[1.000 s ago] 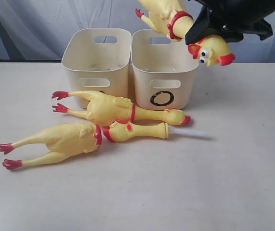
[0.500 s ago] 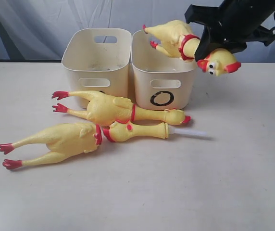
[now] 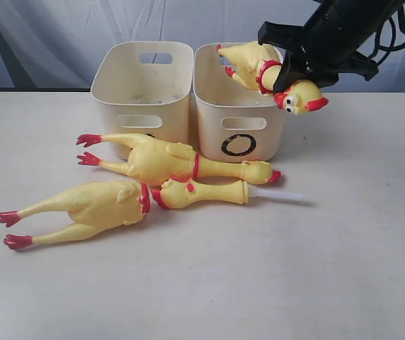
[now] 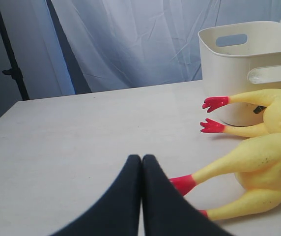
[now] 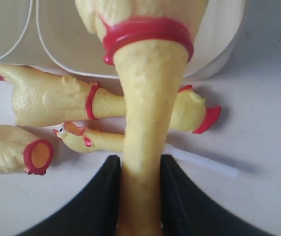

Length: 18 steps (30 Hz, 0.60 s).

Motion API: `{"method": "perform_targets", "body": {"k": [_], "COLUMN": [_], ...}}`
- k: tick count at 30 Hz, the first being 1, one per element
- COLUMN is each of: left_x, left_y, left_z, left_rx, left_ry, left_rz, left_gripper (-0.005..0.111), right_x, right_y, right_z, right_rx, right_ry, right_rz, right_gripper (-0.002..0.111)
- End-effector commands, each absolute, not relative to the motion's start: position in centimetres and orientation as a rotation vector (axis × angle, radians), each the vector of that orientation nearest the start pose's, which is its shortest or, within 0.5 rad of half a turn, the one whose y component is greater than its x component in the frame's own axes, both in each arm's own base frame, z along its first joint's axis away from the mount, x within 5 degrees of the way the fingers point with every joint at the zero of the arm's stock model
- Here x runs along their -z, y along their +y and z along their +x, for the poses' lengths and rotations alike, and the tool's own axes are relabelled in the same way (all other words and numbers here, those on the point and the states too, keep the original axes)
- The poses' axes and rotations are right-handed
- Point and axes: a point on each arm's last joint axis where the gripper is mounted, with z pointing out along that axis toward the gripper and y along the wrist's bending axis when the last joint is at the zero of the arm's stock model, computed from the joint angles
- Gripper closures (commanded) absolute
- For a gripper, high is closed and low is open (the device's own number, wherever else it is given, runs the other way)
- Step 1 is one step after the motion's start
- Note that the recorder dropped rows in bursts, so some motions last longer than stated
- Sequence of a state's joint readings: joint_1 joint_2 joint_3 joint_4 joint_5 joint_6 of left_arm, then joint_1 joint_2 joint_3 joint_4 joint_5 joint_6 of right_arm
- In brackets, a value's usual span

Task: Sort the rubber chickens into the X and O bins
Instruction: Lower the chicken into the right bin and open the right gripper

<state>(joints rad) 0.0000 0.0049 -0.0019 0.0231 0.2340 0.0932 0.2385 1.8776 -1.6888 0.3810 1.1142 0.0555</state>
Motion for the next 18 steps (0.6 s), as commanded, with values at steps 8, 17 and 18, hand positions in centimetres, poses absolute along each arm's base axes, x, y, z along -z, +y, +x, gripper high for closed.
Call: {"method": "perform_targets", "body": {"k": [8,17,18], "left_x": [-19.2,-19.2,-19.2], "left_y": [0.1,0.1,0.1], "left_z": [5.6,5.6,5.6], "left_rx": [-0.090,-0.090,-0.090], "left_ry": [1.714,1.714,1.714], "left_rz": [0.093,0.093,0.093], "left_gripper": [0.106,0.106,0.106], "right_x": [-28.5,-27.8,-27.8], "right_y": [13.7,13.8,13.8], "right_z": [40.2,40.5,40.5], "right_rx": [-0.610,-0.577,-0.577], "right_ry": [2.786,2.799,2.799], "right_rz": [-0.105,-0.084,-0.084], "right_gripper": [0.109,0.109,0.109]}}
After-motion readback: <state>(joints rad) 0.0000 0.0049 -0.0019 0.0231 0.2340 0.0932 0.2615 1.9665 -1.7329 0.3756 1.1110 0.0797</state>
